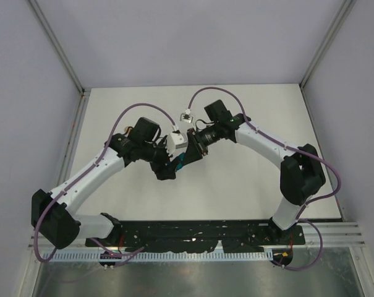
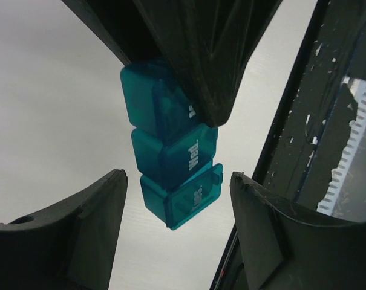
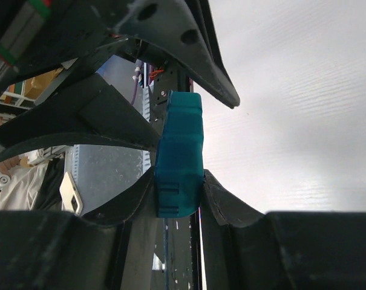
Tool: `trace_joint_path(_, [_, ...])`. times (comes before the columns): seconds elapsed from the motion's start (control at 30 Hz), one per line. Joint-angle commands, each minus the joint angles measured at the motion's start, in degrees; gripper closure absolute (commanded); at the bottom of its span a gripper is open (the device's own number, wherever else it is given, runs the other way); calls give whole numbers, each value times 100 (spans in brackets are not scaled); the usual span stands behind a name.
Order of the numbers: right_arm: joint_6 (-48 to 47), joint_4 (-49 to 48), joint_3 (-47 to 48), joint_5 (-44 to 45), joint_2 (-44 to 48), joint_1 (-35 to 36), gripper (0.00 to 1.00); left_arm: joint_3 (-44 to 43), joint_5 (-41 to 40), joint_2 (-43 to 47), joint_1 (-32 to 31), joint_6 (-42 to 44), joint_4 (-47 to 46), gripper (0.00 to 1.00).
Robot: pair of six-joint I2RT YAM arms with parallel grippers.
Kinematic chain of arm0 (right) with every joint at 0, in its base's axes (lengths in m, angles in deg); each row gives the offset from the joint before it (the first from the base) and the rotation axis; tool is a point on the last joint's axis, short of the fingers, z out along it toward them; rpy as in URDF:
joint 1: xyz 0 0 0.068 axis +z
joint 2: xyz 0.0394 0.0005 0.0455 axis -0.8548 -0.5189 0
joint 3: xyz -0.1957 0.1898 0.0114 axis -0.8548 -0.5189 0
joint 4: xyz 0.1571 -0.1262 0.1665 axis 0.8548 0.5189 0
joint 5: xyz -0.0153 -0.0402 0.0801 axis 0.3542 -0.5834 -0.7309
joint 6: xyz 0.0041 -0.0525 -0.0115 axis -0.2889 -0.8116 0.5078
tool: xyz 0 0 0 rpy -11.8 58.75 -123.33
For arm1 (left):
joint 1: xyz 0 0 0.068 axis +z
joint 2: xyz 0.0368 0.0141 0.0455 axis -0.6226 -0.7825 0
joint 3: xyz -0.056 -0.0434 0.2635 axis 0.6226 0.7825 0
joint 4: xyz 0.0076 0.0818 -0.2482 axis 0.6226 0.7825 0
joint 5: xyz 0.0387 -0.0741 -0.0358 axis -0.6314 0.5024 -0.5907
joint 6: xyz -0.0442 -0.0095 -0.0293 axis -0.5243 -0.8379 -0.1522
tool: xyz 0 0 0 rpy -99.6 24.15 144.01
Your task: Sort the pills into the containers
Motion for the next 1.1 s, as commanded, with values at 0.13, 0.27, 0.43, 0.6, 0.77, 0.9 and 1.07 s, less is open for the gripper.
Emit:
trace_joint_path(0.13, [-208,-109,-93,-307,484,28,94,-573,1310,-575,176,56,318,42])
trace_joint_path(0.27, [-190,-127,-102,-325,493,28,94,-468,1327,-664,176,38,221,59])
trace_joint_path(0.43, [-173,-153,-102,-334,476,28,95,-353,1319,-611,176,56,151,82])
trace_joint_path(0.6, [-138,-180,-85,-316,423,28,95,-388,1336,-654,176,-23,151,100])
trace_joint_path(0.77, [-155,-180,-120,-228,476,28,95,-467,1371,-585,176,-76,203,60])
trace_joint_path(0.9, [-164,-180,-129,-167,502,28,94,-485,1415,-418,290,-120,194,43])
trace_joint_path(1.07, [-164,-171,-137,-140,520,37,95,-494,1670,-216,597,-59,308,29])
